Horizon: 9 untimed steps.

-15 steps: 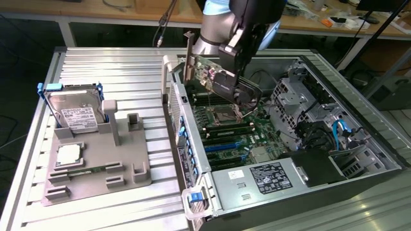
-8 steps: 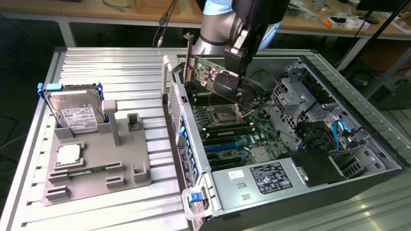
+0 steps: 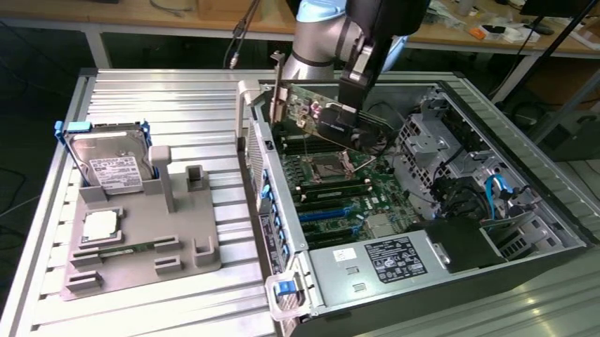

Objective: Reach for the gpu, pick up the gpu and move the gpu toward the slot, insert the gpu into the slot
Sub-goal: 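Insert the gpu into the slot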

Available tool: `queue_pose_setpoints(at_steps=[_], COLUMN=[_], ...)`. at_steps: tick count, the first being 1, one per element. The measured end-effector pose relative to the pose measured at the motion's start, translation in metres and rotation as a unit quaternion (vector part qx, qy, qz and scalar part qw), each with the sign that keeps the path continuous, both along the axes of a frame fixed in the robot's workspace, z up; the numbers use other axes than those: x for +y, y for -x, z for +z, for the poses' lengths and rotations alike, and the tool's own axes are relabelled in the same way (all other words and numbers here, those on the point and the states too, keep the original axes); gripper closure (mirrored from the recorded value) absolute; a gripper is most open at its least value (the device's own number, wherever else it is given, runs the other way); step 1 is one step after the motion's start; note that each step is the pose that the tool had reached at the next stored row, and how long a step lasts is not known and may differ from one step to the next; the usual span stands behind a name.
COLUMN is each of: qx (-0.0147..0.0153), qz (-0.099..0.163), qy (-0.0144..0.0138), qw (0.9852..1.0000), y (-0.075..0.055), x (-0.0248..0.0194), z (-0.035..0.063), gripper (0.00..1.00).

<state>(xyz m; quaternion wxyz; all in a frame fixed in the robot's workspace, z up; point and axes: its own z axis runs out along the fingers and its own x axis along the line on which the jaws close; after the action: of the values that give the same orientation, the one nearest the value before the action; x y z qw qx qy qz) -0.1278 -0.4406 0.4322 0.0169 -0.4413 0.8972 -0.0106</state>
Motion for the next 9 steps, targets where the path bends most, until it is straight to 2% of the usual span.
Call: queue_pose_setpoints(at_steps=[9], qx=[0.0], qz=[0.047], qy=[0.0], qw=[0.9989], y=[-0.0069], x=[0.0], z=[-0.0004], gripper=[0.73])
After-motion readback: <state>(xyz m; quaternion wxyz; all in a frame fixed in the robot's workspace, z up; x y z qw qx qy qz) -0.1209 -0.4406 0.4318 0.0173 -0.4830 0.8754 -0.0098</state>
